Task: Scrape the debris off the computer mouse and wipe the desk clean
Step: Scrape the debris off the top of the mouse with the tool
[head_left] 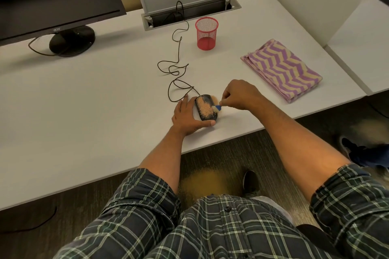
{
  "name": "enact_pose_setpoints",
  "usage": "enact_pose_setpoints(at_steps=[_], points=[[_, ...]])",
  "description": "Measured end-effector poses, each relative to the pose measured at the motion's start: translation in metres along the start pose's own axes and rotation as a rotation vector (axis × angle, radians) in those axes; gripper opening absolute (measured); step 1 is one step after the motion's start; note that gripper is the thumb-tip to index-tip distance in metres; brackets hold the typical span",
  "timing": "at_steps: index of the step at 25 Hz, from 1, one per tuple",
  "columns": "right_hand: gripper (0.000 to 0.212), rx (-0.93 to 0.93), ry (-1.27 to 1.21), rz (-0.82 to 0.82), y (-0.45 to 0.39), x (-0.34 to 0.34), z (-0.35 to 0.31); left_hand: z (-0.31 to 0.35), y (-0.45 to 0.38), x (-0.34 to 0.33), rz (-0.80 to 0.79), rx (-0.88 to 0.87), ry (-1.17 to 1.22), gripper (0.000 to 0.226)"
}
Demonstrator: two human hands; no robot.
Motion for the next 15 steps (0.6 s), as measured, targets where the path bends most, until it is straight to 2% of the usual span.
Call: enact_pose_setpoints(at_steps=[3,6,11,15], points=[[0.018,0.028,-0.078,0.081,0.002,0.007,-0.001,-0.001,-0.001,0.000,-0.001,0.005,-0.001,0.123],[0.015,0.029,-0.013,-0.024,0.003,-0.003,-0.001,-0.001,-0.002,0.000,-0.006,0.001,0.003,0.125],[0.014,0.077,-0.061,-0.025,0.004,0.001,-0.004,0.000,-0.001,0.000,-0.005,0.003,0.014,0.124],[0.015,0.094,0.073,-0.076,0.008,-0.004,-0.004,0.000,0.000,0.001,0.001,0.002,0.019,0.123]])
Point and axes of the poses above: each hand's wrist, its own y-axis away from the middle knuckle, its own x-axis out of the back of the hand, z = x × y, the point moved 9 cm from there along -y, towards the middle knuckle, and after that the axes turned 1 degree about -x, right-handed, at the moved point
